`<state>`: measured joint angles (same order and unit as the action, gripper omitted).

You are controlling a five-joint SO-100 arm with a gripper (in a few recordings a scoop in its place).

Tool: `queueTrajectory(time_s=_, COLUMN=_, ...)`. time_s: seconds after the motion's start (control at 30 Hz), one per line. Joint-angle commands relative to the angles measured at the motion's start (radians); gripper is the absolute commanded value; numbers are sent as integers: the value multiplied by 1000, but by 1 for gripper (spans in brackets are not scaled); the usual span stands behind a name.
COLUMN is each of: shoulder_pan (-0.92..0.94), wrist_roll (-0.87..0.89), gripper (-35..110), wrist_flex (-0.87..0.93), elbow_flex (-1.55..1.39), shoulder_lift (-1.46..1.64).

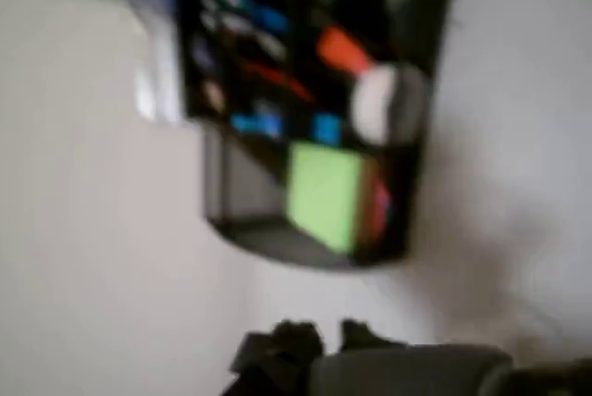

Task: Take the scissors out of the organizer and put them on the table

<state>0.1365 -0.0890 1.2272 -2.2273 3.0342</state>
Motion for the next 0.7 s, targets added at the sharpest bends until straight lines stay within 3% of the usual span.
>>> queueTrajectory(time_s=0.0, shoulder_pan=80, wrist_roll=121, gripper=0, wrist_flex=-204, elbow_flex=-178, shoulder_lift=236)
queueTrajectory(time_s=0.17, shoulder_pan=121, wrist_roll=198, gripper=0, wrist_flex=-291, elbow_flex=-310, shoulder_lift=249)
queueTrajectory(time_s=0.43, shoulder_pan=-26, wrist_roll=29, gripper=0, wrist_flex=-212, elbow_flex=-307, shoulder_lift=160)
queueTrajectory(time_s=0.67, shoulder_pan=-20, wrist_roll=21, gripper=0, wrist_flex=-173, elbow_flex=-449, shoulder_lift=238)
